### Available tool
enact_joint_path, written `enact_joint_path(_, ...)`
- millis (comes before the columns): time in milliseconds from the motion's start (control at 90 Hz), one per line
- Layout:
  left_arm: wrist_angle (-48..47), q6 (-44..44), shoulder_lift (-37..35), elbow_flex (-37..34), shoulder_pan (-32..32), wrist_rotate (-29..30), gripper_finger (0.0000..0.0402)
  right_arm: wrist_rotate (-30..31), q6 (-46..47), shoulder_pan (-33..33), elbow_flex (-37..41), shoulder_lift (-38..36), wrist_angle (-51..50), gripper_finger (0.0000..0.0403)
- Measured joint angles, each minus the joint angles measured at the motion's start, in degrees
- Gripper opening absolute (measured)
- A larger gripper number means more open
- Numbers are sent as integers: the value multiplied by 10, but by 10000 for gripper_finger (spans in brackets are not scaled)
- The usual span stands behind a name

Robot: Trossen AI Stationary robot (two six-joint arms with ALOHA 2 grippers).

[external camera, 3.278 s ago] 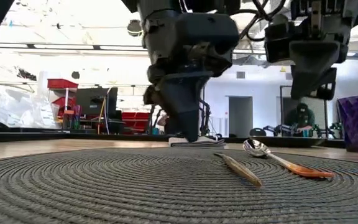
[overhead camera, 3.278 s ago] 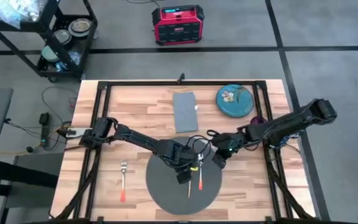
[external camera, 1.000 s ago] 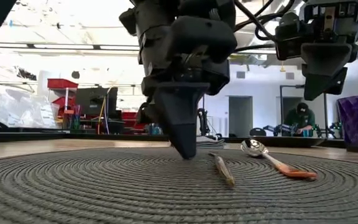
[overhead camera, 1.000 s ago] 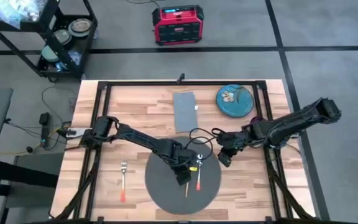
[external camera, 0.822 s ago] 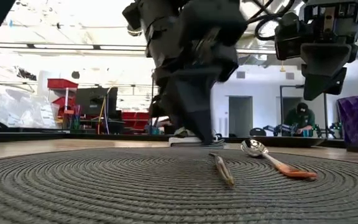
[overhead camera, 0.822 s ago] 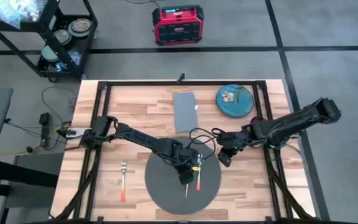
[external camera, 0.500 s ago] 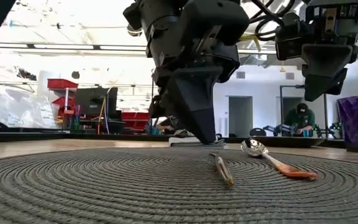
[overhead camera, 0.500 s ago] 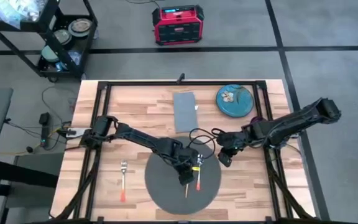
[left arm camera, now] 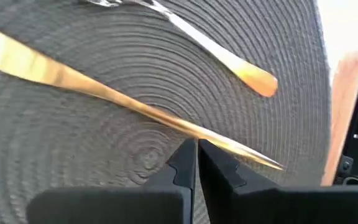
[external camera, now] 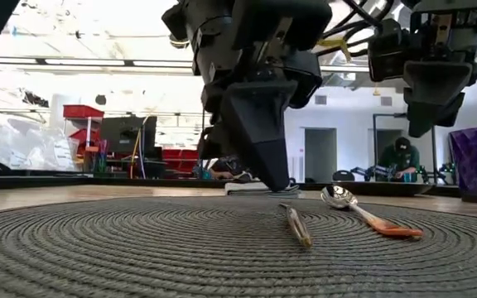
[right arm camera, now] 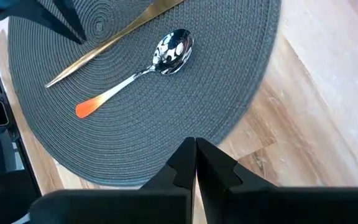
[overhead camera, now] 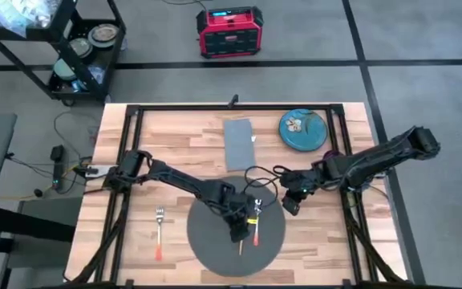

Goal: Set table place
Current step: Adjust the gold table knife on the gray table mat

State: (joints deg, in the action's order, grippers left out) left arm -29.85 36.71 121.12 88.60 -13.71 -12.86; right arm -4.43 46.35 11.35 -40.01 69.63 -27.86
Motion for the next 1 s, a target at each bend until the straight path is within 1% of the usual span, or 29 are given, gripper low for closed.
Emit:
enact_joint_path(122, 10, 1, 0, 0, -6, 27, 0, -12, -17, -28, 0, -3, 1, 0)
enact_joint_path(233, 25, 5, 0, 0, -9, 29, 0, -22, -34, -63, 0, -4, 9, 0)
enact_joint_path(344, 30, 9, 0, 0, -12, 29, 0, -59, -50, -111, 0, -7, 43, 0)
enact_joint_path(422, 28, 10, 0, 0, -14, 27, 0, -87, -58, -131, 0, -9, 57, 0)
enact_joint_path(511, 29, 9, 0, 0, -15, 27, 0, -106, -65, -143, 0, -11, 64, 0)
enact_joint_path(711, 25, 8, 0, 0, -16, 27, 0, -119, -79, -163, 0, -11, 61, 0)
enact_joint_path(1000, 15, -5, 13, 0, -16, 26, 0, -123, -93, -173, 0, -11, 57, 0)
